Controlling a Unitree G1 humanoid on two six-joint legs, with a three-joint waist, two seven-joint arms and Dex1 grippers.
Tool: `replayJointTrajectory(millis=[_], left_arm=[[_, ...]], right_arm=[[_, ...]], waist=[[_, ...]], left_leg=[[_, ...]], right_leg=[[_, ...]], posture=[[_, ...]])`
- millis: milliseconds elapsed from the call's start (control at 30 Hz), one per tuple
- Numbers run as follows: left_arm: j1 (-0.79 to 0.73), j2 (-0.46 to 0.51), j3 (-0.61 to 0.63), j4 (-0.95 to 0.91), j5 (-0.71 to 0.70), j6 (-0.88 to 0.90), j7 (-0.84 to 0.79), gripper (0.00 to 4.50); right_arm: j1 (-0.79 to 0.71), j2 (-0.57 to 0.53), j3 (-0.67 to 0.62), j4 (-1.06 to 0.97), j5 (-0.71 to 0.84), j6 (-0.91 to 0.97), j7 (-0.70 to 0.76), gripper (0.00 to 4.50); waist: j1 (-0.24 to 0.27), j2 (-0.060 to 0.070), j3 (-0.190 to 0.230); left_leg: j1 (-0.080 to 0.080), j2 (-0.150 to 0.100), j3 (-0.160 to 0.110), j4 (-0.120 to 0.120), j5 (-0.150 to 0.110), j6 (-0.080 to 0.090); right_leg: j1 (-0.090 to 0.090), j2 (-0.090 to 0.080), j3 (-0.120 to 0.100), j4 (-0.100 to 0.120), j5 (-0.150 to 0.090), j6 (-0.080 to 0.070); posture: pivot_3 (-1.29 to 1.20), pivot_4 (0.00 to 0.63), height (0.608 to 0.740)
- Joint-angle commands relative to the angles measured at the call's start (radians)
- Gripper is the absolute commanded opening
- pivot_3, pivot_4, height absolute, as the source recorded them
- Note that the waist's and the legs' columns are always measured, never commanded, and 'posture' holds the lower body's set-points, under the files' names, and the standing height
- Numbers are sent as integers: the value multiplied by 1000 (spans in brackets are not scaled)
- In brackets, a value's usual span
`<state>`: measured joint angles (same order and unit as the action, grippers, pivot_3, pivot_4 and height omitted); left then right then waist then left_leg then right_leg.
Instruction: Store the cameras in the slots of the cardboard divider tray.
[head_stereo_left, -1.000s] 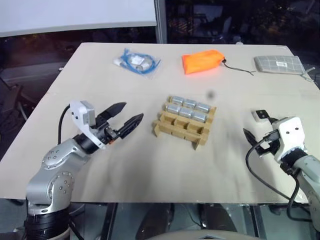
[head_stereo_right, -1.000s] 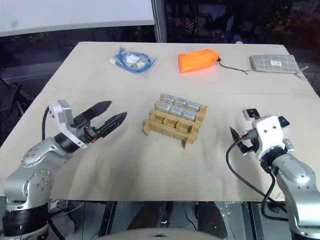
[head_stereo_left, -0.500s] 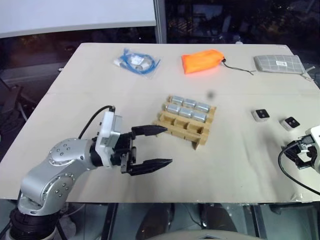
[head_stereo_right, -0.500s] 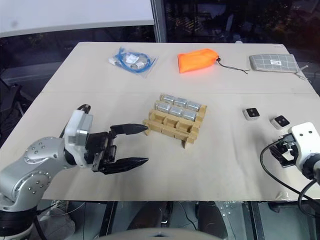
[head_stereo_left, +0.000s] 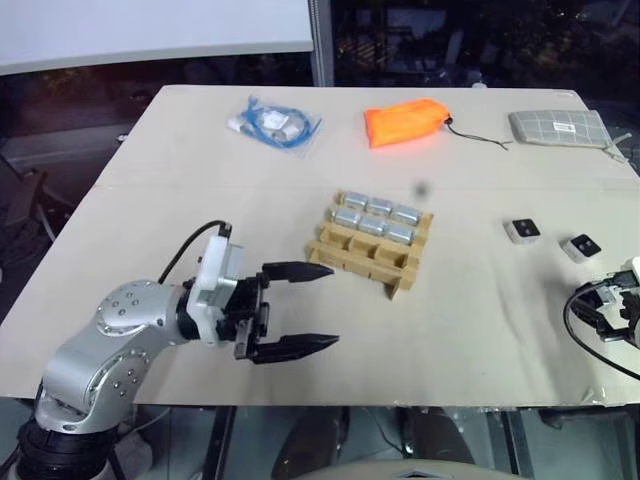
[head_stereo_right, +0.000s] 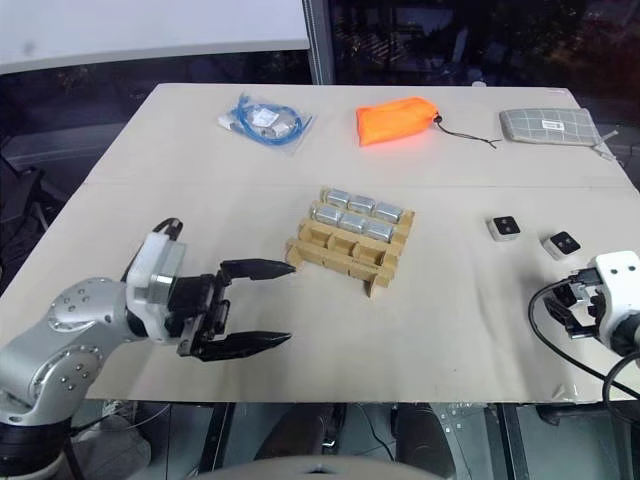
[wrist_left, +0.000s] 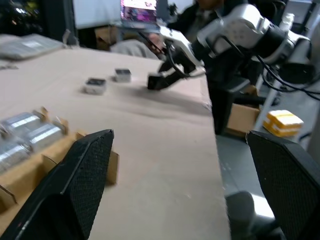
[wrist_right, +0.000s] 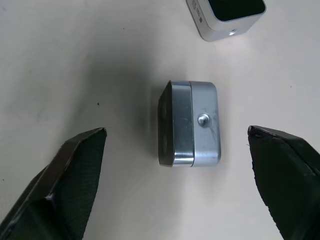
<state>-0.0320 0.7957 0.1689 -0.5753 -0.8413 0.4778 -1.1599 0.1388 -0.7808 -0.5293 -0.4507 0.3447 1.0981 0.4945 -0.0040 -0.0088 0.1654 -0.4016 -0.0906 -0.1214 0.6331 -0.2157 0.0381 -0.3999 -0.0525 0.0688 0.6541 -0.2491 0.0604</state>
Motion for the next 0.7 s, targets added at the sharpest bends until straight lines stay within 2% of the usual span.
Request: replayJointTrajectory(millis=[33, 167, 200, 333, 467, 533, 633, 700], left_arm=[[6, 12, 25, -24, -3, -26, -15, 4500], [6, 13, 21, -21, 3, -33, -19, 4500], [5, 12, 20, -20, 5, -35, -19, 4500], [2, 8, 15, -16, 12, -39, -19, 4500], [-1, -8, 9, -13, 33, -60, -1, 4500], [2, -26, 12, -4, 66, -96, 15, 4500], [18, -94, 34, 35, 85, -156, 53, 4500], [55, -97, 57, 57, 88, -161, 44, 4500]], right_arm=[[-14, -19, -39, -2, 4, 1, 1, 2772], [-19, -21, -33, 1, 2, -1, 2, 980], [-19, -21, -33, 1, 1, -1, 2, 705], [-19, -25, -30, 1, -5, -14, 1, 709], [-28, -32, -16, -18, -23, -182, 39, 709], [-67, -10, -9, -51, 32, -280, 104, 709], [-183, -6, 97, -107, 95, -371, 187, 709], [-319, 12, 229, -115, 125, -382, 221, 709]], waist=[[0, 0, 0], [0, 0, 0], [0, 0, 0], [0, 0, 0], [-1, 1, 1], [-4, 1, 1], [-14, 2, 2], [-19, 1, 2]], left_leg=[[0, 0, 0, 0, 0, 0], [0, 0, 0, 0, 0, 0], [0, 0, 0, 0, 0, 0], [0, 0, 0, 0, 0, 0], [0, 0, 0, 0, 0, 0], [0, 0, 0, 0, 0, 0], [0, 1, 1, 0, 0, 0], [0, 3, 1, 0, 0, 0]], right_leg=[[0, 0, 0, 0, 0, 0], [0, 0, 0, -1, 0, 0], [0, 0, 0, -1, 0, 0], [0, 0, 0, -1, 0, 0], [0, 0, 0, -1, 0, 0], [0, 0, 0, -1, 0, 0], [0, 0, 1, -1, 2, 4], [0, 2, 1, -1, 2, 4]], posture=[[0, 150, 740], [0, 150, 740], [0, 150, 740], [0, 150, 740], [0, 150, 740], [0, 150, 740], [0, 150, 740], [0, 150, 740]])
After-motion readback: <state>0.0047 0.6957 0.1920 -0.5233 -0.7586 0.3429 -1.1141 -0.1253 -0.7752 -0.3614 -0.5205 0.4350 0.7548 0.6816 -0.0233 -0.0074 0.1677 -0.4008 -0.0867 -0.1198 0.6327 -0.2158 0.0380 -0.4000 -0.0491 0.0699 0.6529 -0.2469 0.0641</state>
